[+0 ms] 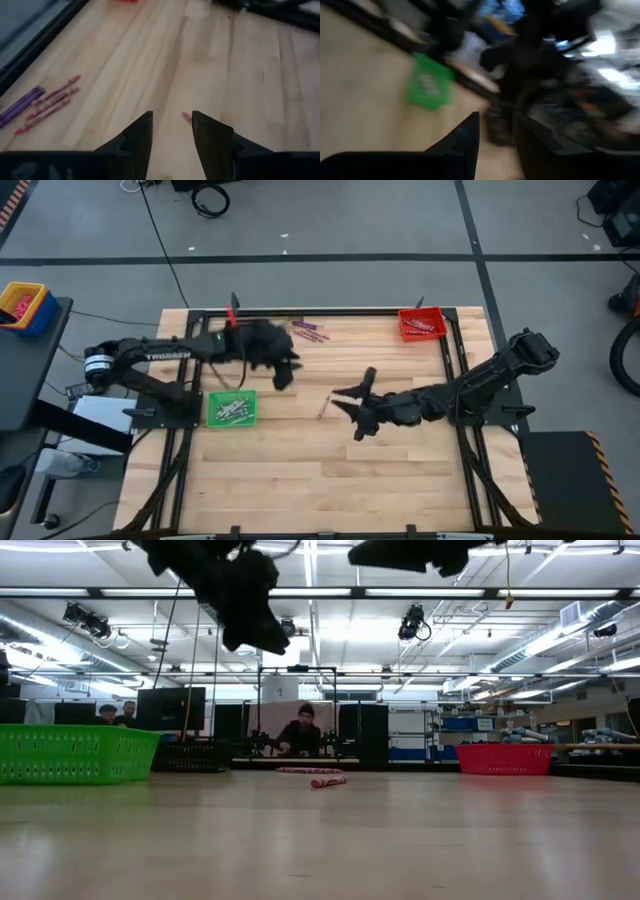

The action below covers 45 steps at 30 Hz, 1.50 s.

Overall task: Sort crayons
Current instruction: Put the pink crayon into the red bin

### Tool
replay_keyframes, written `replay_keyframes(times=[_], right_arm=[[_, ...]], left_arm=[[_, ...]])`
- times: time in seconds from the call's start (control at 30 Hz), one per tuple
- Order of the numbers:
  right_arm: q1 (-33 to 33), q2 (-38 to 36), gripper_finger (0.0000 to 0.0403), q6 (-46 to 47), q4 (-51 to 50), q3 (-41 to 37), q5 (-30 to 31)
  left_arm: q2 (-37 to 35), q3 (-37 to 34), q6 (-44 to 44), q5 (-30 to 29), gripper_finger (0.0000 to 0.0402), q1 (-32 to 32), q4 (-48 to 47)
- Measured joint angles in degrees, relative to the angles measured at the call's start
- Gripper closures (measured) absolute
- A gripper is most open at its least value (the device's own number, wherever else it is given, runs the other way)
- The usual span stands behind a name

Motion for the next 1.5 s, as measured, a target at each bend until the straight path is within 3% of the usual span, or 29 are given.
replay_keyframes(times=[0.1, 0.17, 0.37, 0.5, 0.57, 0.7, 0.83, 0.93, 1.07, 1.3, 1.5], right_arm=[[-4.1, 0.0, 0.0278, 10.1, -4.4, 0.0, -13.2], [-6.4, 0.0, 0.0271, 15.7, -6.5, 0.0, -18.7], [-9.2, 3.5, 0.0222, 20.5, -7.1, 0.1, -25.8], [-10.7, 13.4, 0.0184, 20.5, -8.5, 5.0, -29.4], [-11.7, 18.7, 0.0174, 18.8, -16.0, 9.2, -30.4], [-13.4, 26.8, 0.0174, 12.4, -34.6, 18.7, -30.7], [-14.9, 31.3, 0.0182, 8.6, -42.9, 25.7, -34.6], [-16.2, 33.6, 0.0187, 4.9, -44.4, 28.2, -39.2], [-18.4, 35.9, 0.0195, 1.5, -45.9, 29.0, -40.4], [-21.7, 36.9, 0.0216, 4.7, -47.1, 29.1, -47.7], [-23.3, 36.3, 0.0245, 5.2, -49.6, 28.9, -48.9]], left_arm=[[-0.1, -0.9, 0.0, -8.7, 0.0253, -7.8, 1.5], [-0.8, -2.2, 0.7, -12.2, 0.0253, -12.0, 0.6], [-3.6, -8.9, 2.6, -12.8, 0.0253, -19.9, 6.6], [-5.8, -14.5, 5.6, -12.9, 0.0253, -19.9, 14.1], [-6.5, -16.6, 6.0, -12.9, 0.0253, -19.0, 18.2], [-9.1, -17.9, 6.8, -13.1, 0.0253, -17.0, 17.7], [-11.3, -18.0, 6.3, -13.2, 0.0253, -16.6, 16.8], [-12.0, -18.2, 6.1, -13.1, 0.0253, -17.0, 16.7], [-11.9, -18.1, 6.5, -13.1, 0.0253, -17.4, 16.0], [-11.9, -18.1, 5.3, -13.3, 0.0253, -17.4, 15.6], [-11.9, -18.1, 5.1, -13.3, 0.0253, -17.5, 15.6]])
